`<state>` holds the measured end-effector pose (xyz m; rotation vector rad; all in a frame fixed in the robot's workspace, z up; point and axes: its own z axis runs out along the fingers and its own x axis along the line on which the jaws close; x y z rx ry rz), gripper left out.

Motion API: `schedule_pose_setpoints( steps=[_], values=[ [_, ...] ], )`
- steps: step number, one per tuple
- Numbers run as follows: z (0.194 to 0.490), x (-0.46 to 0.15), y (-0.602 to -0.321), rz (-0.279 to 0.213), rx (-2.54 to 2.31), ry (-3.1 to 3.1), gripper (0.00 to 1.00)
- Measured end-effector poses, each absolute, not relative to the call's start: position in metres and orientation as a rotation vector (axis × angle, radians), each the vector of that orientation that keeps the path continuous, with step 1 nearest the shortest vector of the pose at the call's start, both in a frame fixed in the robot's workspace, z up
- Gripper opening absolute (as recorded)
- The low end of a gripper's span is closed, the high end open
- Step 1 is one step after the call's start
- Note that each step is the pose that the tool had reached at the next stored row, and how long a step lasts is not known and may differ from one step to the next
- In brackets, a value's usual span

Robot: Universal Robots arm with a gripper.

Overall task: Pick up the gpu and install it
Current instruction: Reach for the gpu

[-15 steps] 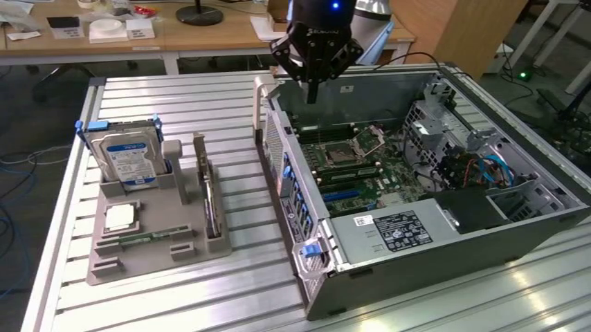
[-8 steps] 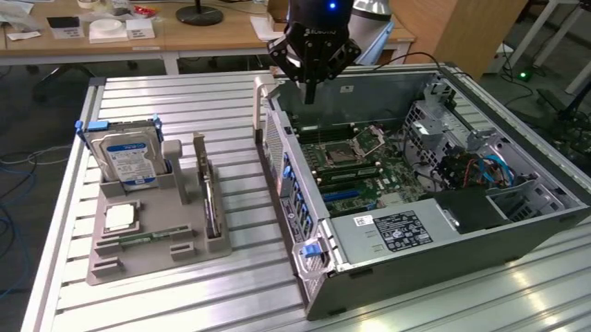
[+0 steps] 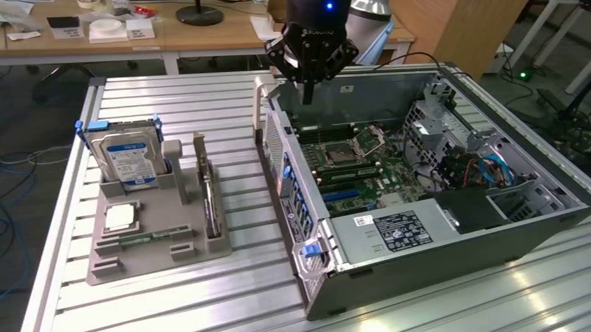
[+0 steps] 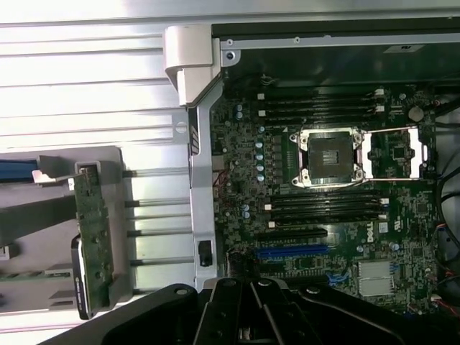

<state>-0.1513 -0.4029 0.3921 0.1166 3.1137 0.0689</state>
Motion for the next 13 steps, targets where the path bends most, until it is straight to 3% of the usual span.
schedule_pose_setpoints(
  steps=[13],
  values=[
    [0.3917, -0.1569, -0.4033, 0.069, 0.117, 3.114, 0.11]
  ],
)
